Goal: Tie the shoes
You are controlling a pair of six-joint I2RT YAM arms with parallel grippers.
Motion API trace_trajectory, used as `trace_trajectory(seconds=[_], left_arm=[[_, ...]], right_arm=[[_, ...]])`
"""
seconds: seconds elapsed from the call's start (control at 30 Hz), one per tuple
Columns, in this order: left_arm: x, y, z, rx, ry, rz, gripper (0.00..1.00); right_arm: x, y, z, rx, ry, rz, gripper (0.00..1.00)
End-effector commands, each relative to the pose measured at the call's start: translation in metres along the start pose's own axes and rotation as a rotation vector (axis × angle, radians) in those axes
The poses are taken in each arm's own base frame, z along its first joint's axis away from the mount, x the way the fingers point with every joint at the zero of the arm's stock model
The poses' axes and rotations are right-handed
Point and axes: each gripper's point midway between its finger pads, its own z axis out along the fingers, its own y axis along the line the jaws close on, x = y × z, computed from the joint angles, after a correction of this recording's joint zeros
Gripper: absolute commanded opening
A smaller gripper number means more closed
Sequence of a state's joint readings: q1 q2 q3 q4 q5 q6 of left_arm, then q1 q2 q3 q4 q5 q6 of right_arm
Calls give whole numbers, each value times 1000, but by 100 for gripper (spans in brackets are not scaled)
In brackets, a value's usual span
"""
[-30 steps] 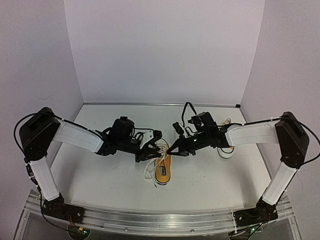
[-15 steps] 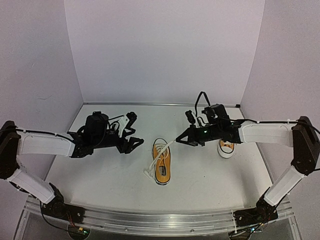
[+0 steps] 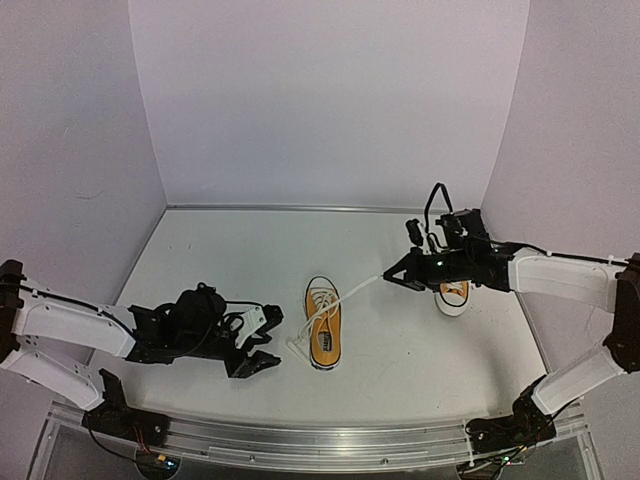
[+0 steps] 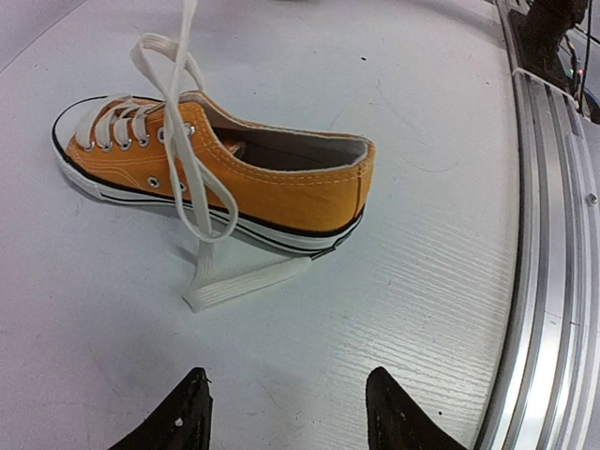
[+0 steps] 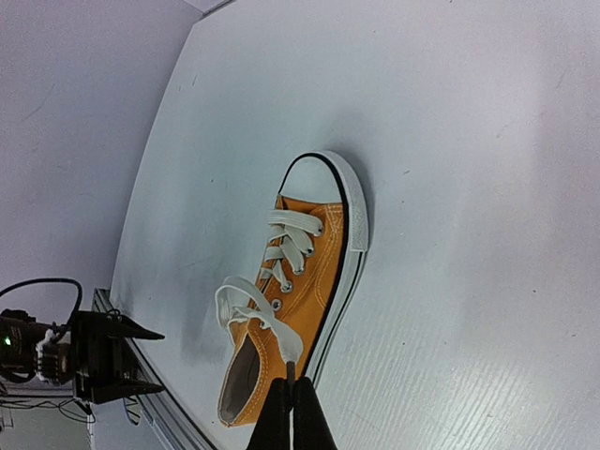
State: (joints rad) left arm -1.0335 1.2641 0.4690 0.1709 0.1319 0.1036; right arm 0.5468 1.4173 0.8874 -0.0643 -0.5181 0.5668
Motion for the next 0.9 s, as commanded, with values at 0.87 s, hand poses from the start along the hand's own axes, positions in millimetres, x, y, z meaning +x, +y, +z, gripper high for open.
trace_trajectory(seconds=[0.87], left_arm=[[9, -5, 89, 337, 475, 507, 39]], right_arm=[[0, -6, -18, 11, -18, 9, 0]])
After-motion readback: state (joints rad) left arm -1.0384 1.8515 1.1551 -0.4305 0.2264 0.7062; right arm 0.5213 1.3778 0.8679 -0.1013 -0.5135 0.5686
